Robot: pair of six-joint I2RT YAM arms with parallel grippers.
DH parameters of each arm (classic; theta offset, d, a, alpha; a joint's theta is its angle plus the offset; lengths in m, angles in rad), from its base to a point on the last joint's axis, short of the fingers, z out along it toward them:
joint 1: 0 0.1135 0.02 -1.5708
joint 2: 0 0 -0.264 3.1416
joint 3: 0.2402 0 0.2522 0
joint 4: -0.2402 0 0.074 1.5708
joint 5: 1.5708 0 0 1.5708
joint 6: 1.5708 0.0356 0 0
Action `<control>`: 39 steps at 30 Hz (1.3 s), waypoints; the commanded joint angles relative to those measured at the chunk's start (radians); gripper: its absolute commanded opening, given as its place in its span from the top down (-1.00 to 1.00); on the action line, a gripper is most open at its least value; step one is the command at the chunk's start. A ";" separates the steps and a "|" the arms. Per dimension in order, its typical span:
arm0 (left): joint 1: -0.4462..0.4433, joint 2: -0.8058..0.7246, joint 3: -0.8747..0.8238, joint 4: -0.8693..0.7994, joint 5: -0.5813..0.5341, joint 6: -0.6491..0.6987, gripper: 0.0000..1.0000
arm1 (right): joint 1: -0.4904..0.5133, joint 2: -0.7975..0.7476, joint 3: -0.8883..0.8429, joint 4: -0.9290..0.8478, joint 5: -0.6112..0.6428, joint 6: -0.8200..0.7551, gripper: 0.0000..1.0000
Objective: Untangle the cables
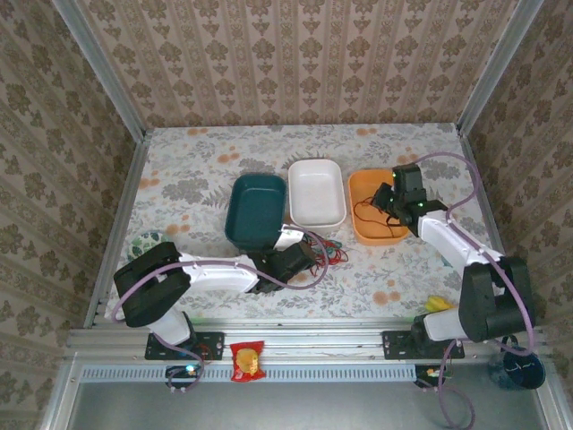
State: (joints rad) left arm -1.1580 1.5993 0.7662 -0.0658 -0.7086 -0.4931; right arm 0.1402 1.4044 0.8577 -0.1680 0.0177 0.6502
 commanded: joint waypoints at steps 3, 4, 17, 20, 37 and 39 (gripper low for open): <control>-0.002 -0.038 -0.009 0.019 -0.038 0.011 1.00 | -0.008 0.089 0.011 -0.096 0.093 0.098 1.00; -0.002 -0.037 -0.009 0.020 -0.038 0.013 1.00 | -0.008 0.102 0.017 -0.101 0.091 0.104 1.00; -0.006 -0.038 -0.009 0.034 -0.035 0.024 1.00 | -0.008 0.039 0.050 -0.145 0.118 0.078 -0.08; -0.008 -0.038 -0.010 0.035 -0.037 0.024 1.00 | -0.007 -0.007 0.050 -0.177 0.169 0.077 -0.17; -0.009 -0.050 -0.032 0.089 -0.020 0.042 1.00 | 0.351 -0.081 0.007 -0.231 -0.379 -0.249 0.01; -0.009 -0.053 -0.036 0.093 -0.020 0.042 1.00 | 0.386 -0.038 0.026 -0.266 -0.380 -0.267 0.02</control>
State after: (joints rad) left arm -1.1599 1.5860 0.7452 -0.0010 -0.7113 -0.4698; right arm 0.4969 1.3209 0.8776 -0.3531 -0.2485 0.4545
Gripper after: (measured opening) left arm 0.057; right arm 0.493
